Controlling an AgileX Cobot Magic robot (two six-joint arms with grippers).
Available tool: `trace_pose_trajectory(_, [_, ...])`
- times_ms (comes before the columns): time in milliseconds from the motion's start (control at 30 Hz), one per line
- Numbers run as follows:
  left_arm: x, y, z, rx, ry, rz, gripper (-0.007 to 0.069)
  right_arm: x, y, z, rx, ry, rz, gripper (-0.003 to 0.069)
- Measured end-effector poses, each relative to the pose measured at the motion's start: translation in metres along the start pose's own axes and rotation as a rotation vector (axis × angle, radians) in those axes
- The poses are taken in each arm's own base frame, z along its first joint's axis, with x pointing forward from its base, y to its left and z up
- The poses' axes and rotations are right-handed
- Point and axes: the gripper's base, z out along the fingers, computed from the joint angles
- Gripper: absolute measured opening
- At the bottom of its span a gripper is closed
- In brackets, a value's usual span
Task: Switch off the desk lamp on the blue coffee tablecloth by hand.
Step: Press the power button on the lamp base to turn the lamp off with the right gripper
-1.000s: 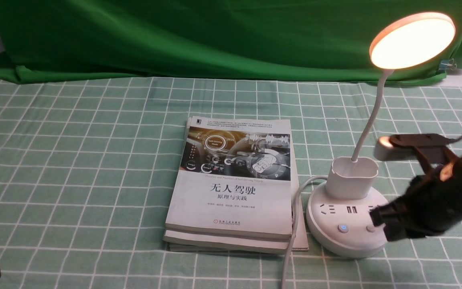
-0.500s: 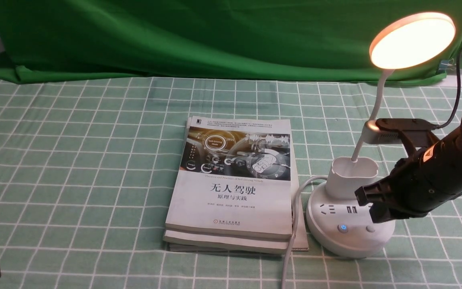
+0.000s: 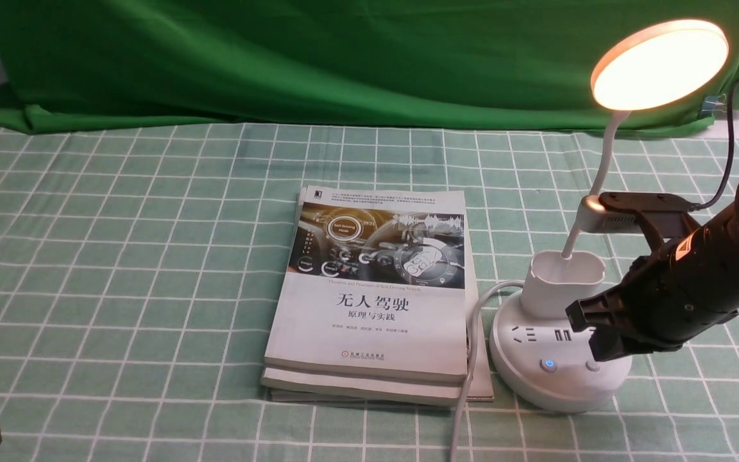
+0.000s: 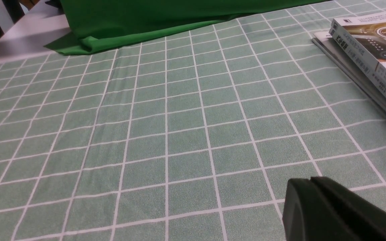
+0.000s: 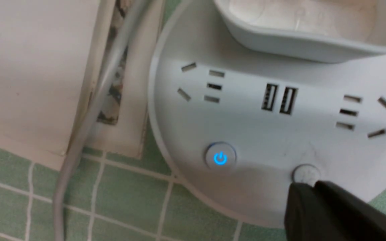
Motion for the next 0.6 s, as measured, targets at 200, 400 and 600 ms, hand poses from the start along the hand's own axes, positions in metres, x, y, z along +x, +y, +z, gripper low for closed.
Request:
trace_pose_trajectory(200, [0.000, 0.000, 0.000, 0.000, 0.000, 0.000, 0.0000, -0.002, -0.002, 0.014, 0.004, 0.026, 0.007, 0.0039])
trace_pose_trajectory(400, [0.000, 0.000, 0.000, 0.000, 0.000, 0.000, 0.0000, -0.003, -0.005, 0.028, 0.007, 0.069, 0.015, 0.0039])
trace_pose_trajectory(600, [0.000, 0.000, 0.000, 0.000, 0.000, 0.000, 0.0000, -0.004, -0.004, 0.025, 0.007, 0.058, 0.012, 0.0039])
